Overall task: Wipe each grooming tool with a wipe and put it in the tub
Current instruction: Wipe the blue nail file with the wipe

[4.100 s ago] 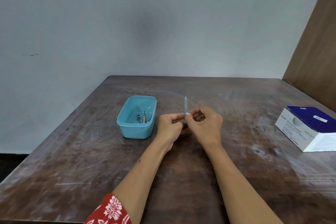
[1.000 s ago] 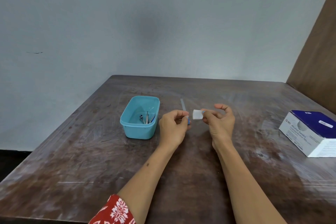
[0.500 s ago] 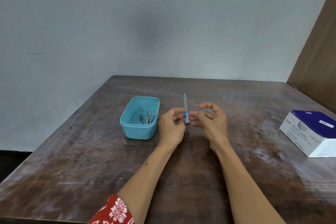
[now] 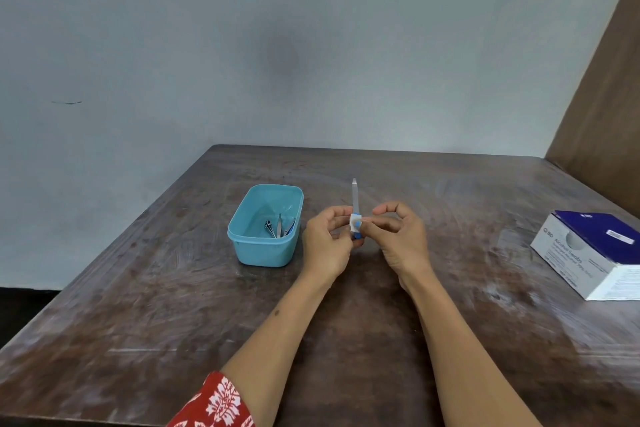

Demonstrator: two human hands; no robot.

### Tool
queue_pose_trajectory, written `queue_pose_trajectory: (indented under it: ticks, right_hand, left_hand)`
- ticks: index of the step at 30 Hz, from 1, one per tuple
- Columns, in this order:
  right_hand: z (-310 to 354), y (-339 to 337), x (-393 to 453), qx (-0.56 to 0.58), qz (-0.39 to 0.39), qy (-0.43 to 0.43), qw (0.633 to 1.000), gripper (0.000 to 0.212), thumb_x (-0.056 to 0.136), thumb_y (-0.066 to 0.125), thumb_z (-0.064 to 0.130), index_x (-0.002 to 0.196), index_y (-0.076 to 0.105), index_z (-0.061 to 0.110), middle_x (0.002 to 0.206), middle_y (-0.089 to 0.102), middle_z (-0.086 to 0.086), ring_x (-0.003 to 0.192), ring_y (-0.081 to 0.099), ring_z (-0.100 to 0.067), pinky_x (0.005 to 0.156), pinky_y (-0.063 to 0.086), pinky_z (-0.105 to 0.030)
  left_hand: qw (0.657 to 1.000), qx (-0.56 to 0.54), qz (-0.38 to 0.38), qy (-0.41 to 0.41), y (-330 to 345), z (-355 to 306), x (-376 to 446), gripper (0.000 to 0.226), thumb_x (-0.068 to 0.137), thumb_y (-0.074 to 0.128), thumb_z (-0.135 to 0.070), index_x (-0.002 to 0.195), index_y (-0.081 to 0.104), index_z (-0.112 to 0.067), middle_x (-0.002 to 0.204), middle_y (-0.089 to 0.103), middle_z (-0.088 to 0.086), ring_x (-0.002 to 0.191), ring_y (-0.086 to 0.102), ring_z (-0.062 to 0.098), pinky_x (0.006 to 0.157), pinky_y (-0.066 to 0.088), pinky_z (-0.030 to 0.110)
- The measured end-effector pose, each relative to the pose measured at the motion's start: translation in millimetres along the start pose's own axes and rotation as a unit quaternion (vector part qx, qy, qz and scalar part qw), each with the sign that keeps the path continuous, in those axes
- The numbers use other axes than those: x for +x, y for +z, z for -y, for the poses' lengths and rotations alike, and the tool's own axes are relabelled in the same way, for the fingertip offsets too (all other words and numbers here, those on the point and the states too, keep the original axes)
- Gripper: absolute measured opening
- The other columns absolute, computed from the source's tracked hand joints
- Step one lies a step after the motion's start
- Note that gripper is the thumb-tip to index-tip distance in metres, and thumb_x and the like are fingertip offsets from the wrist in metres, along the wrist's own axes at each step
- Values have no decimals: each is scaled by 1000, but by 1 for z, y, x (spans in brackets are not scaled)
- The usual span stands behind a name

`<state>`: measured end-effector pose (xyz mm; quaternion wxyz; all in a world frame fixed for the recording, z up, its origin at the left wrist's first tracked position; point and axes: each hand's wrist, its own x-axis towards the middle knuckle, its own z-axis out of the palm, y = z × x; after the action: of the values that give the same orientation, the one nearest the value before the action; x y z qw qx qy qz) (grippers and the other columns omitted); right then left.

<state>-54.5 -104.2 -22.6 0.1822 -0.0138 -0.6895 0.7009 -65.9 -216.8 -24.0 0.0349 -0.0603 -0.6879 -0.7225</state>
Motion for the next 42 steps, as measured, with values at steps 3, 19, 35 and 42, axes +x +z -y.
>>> queue_pose_trajectory:
  ticks: [3,19,35,42]
  right_hand:
    - [-1,1,0,3,12,2,1000,30,74,78,7,86,51,16,69,73,-4,72,70,-19,70,53,-31]
    - [5,-2,-2,-11,57,25,998,43,66,82,5,93,51,16,68,72,-1,69,70,-15,70,52,-26]
    - [7,2,-5,-24,73,25,997,40,68,81,3,90,49,15,68,72,-8,68,70,-20,69,52,-27]
    - [8,3,-4,-8,49,5,999,41,69,80,3,89,48,17,67,72,-5,67,70,-20,67,54,-26]
  left_hand:
    - [1000,19,16,-11,1,-1,0,27,85,59,4,106,61,-14,111,67,10,97,67,22,79,59,39]
    - [994,75,-44,66,-2,-11,1,22,89,60,-13,109,67,-7,95,68,3,78,64,4,58,51,9]
    - [996,32,-73,38,-2,-13,3,17,89,59,-11,104,68,-10,107,69,4,91,63,7,60,48,4]
    - [997,-2,-67,27,-2,-16,2,14,90,58,-9,94,67,-18,110,68,5,93,64,10,62,52,9]
